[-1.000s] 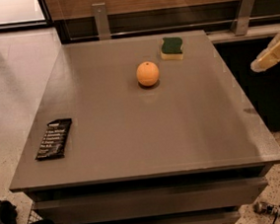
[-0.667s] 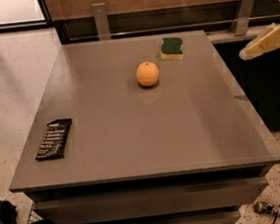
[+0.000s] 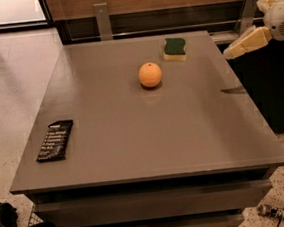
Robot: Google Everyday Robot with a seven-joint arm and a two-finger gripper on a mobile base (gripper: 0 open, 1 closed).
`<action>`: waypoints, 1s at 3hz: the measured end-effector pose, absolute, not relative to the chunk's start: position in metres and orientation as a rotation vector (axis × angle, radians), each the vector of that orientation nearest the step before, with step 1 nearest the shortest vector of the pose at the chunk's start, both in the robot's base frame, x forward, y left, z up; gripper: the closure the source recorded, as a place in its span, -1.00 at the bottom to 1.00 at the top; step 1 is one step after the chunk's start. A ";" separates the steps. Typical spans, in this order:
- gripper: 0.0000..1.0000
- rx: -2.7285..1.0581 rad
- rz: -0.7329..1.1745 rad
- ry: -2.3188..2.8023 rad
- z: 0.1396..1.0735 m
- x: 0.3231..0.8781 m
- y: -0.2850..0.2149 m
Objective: Move sponge near rxbar chocolate
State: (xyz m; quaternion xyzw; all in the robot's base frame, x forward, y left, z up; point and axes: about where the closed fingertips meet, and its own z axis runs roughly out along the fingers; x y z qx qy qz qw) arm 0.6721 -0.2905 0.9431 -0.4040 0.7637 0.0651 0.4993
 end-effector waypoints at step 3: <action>-1.00 -0.898 0.472 1.711 0.880 0.752 -0.198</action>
Offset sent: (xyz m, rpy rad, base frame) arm 0.0776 0.1037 -0.0621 0.3117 0.0140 0.1528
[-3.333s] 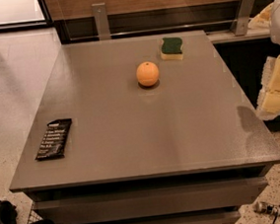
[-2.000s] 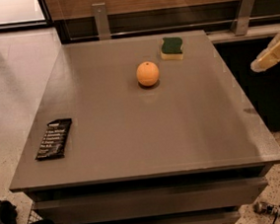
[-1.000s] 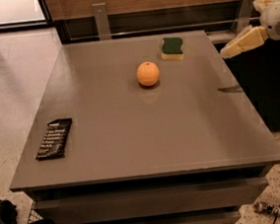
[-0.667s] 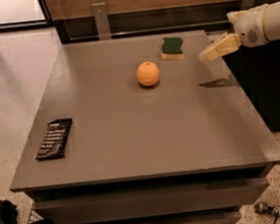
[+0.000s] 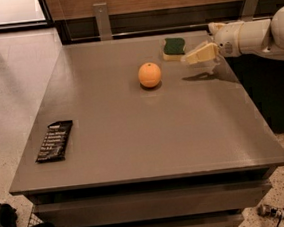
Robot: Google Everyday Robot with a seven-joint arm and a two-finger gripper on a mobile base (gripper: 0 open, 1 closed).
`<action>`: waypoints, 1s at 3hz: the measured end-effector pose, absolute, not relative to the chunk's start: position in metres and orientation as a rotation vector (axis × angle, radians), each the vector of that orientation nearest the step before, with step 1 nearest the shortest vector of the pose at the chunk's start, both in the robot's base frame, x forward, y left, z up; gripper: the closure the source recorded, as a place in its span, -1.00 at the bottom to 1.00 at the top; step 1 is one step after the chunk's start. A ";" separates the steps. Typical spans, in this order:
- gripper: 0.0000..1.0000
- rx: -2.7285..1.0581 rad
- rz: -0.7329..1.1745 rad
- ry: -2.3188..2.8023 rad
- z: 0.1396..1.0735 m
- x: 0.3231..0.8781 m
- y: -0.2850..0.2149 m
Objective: Move sponge near rxbar chocolate
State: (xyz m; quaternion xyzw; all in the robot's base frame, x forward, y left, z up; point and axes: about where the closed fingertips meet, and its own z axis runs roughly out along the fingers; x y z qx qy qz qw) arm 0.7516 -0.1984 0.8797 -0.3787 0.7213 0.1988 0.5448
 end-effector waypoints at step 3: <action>-1.00 -0.832 0.511 1.672 0.847 0.803 -0.168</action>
Offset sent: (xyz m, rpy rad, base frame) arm 0.0564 0.0329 -0.0253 0.1037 -0.0464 0.0022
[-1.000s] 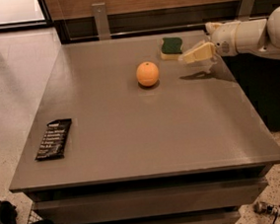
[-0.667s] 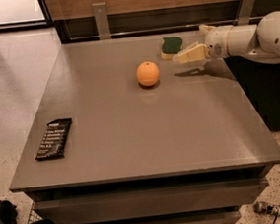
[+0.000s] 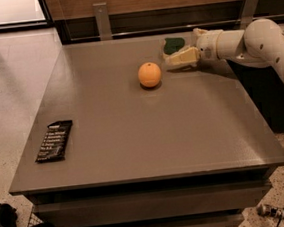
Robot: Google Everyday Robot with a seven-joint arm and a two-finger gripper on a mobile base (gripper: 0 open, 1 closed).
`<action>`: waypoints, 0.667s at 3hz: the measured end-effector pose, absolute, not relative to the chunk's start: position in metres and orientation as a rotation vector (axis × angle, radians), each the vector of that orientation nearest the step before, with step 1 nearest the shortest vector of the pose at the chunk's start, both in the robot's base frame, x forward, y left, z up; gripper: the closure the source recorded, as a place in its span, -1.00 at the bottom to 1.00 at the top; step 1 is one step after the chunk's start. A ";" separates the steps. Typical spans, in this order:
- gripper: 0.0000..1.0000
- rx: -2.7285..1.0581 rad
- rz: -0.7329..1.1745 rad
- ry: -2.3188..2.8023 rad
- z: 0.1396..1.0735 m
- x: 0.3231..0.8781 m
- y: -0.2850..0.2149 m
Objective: Move sponge near rxbar chocolate
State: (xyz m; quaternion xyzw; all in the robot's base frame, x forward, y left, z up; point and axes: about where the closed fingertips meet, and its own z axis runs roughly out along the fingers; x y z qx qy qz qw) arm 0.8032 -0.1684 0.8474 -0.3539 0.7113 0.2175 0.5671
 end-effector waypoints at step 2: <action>-0.51 -0.773 0.528 1.705 0.827 0.825 -0.166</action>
Offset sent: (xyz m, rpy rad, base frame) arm 0.0334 -0.0032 -0.0273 0.0406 0.0545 -0.0630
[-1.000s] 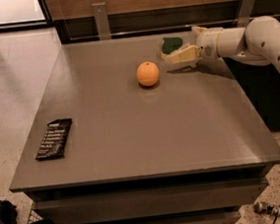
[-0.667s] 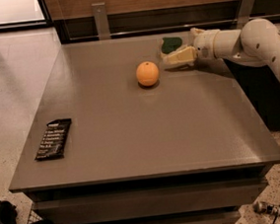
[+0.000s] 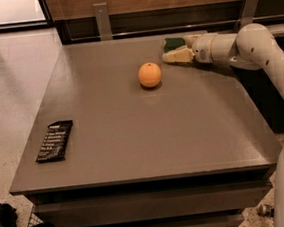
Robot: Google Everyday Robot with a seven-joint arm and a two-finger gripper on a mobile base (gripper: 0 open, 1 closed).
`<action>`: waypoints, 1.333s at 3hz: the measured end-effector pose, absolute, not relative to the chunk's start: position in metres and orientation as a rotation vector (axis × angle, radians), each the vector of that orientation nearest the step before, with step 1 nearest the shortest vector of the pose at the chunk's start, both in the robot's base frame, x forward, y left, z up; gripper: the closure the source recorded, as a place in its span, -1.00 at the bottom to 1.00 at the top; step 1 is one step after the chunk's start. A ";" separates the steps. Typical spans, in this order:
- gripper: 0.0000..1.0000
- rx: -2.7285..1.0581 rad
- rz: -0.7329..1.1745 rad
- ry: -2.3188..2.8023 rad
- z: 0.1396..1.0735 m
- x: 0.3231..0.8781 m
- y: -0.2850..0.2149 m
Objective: Move sponge near rxbar chocolate
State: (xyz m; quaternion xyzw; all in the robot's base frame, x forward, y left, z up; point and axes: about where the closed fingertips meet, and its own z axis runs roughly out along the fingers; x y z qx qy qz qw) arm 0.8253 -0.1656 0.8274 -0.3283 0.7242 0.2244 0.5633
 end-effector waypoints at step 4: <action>1.00 -0.785 0.544 1.703 0.824 0.826 -0.154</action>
Offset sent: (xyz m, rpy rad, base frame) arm -0.0004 0.0023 -0.0003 -0.0001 -0.0001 0.0042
